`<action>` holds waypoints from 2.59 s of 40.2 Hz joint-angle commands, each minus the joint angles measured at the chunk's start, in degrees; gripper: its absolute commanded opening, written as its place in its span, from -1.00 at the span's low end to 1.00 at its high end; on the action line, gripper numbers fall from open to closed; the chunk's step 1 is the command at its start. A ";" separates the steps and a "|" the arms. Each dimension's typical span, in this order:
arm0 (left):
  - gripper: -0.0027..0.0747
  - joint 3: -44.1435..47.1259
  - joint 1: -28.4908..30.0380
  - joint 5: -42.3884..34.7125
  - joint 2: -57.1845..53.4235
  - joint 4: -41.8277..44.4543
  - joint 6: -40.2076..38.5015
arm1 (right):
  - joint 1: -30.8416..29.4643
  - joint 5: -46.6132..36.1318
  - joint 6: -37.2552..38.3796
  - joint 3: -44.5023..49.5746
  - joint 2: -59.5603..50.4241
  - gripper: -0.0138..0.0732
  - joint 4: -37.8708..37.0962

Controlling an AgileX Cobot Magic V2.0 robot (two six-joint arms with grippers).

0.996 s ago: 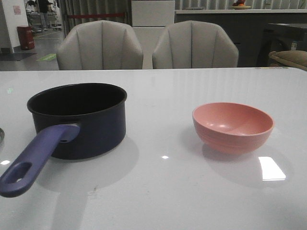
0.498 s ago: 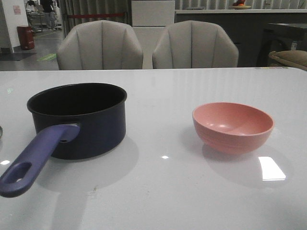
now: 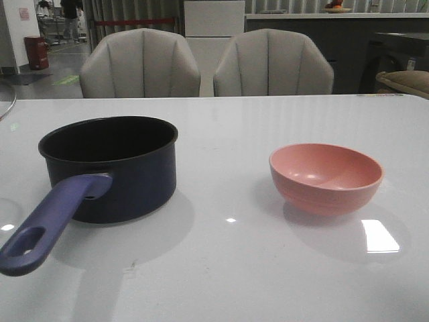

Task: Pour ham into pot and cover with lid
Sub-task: 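Lift the glass lid and carry it over the saucepan, then lower the glass lid onto the saucepan rim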

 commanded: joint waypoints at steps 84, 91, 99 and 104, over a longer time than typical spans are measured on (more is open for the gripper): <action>0.07 -21.55 -24.40 14.76 14.70 -0.55 1.30 | 0.06 -5.05 -0.71 -1.68 0.35 -0.34 -0.04; 0.07 -21.55 -24.40 16.00 15.94 -0.55 1.30 | 0.06 -5.05 -0.71 -1.68 0.35 -0.34 -0.04; 0.35 -21.55 -24.40 16.00 15.97 -0.55 1.30 | 0.06 -5.05 -0.71 -1.68 0.35 -0.34 -0.04; 0.60 -21.55 -24.40 16.00 15.97 -0.40 1.30 | 0.06 -5.05 -0.71 -1.68 0.35 -0.34 -0.04</action>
